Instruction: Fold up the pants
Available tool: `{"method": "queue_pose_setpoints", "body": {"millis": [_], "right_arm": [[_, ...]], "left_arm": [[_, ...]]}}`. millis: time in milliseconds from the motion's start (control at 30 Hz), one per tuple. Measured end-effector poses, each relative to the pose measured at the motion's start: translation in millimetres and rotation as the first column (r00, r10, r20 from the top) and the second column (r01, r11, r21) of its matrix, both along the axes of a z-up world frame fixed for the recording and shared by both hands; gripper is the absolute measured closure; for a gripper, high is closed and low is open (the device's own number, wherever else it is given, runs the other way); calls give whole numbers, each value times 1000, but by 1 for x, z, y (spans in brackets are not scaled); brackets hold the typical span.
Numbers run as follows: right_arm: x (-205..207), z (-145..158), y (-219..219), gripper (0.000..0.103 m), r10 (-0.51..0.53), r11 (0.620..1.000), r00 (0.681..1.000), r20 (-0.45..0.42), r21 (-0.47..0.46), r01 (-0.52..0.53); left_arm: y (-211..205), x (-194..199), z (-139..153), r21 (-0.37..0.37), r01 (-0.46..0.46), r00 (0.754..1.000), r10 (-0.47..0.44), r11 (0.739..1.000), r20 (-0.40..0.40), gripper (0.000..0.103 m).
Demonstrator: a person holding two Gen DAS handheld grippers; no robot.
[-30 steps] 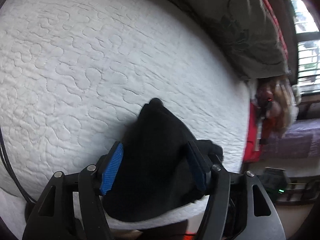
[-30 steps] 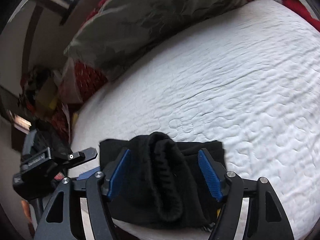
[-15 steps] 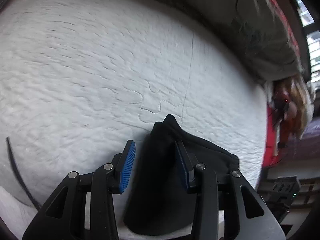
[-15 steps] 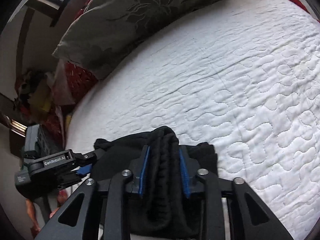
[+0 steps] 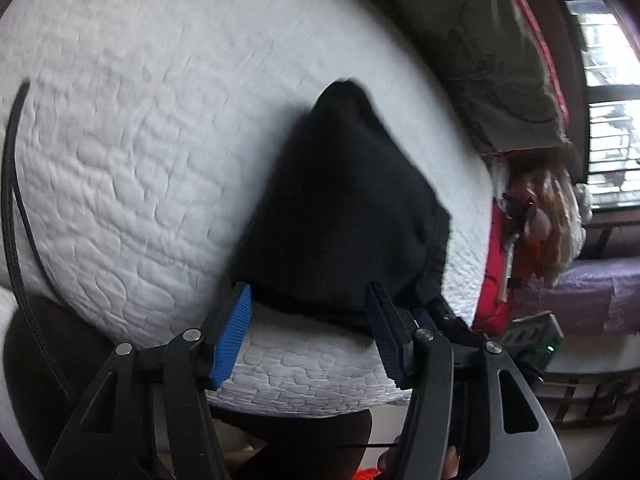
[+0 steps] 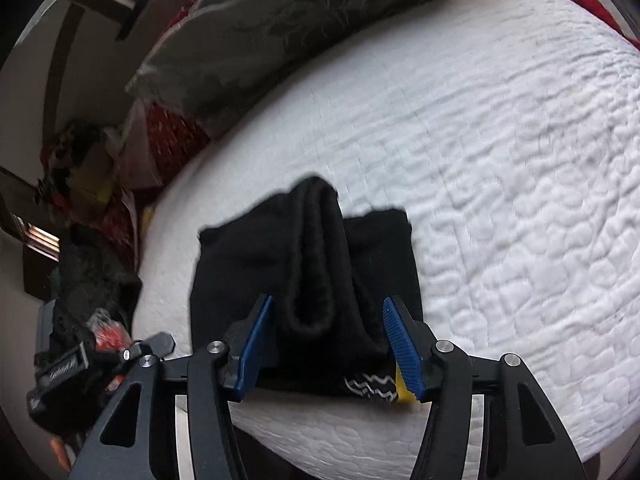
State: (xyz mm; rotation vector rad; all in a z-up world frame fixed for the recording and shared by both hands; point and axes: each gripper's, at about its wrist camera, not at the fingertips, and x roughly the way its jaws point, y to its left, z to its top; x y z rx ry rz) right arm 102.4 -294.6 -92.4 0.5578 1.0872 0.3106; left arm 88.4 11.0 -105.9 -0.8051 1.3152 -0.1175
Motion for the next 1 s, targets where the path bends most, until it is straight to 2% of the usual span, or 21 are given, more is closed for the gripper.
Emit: {"method": "queue_pose_setpoints", "body": {"millis": [133,167,200,233,267,300,433,500,567,633,767,900,1000], "right_arm": [[-2,-2,4,44,10,999,1000,20,-32,-9],[-2,-3,4,44,9,999,1000,20,-33,-8],[-2,-4,4,47,9,999,1000,17,-33,-9],[-2,-5,4,57,11,999,1000,9,-46,-11],[-1,-6,4,61,12,998,1000,3,-60,-12],[-1,-6,4,68,18,998,1000,-3,-56,-18],[-15,6,-7,74,4,997,1000,3,81,-4],[-17,2,-8,74,2,997,1000,-7,71,-1],[-18,-17,-11,74,-18,998,998,-57,54,21],[-19,-25,-15,75,-38,996,997,-64,75,42],[-20,-18,-12,71,-29,998,998,-57,47,32],[-20,-5,-11,62,-38,998,998,-54,41,41],[-26,6,-13,55,-53,999,998,-30,-9,53]], "left_arm": [[-3,4,-8,62,-33,999,35,998,-25,47],[-4,7,-9,95,-33,999,37,995,-37,50],[-4,9,-10,112,-32,998,38,993,-52,60],[-4,10,-10,111,-33,997,40,993,-60,63],[-2,8,-7,95,-38,997,44,995,-60,71],[-1,6,-5,87,-39,997,44,995,-56,72],[1,5,-5,119,-11,999,17,993,-52,72],[-1,7,-14,106,-12,996,22,994,-87,72],[-3,7,-12,120,-6,997,15,993,-76,72],[-3,6,-9,142,7,998,2,990,-66,72],[-7,1,5,202,13,1000,-10,979,-17,72],[-6,-7,18,279,29,998,-41,960,38,72],[-9,-12,26,320,33,996,-58,947,70,72]]}}
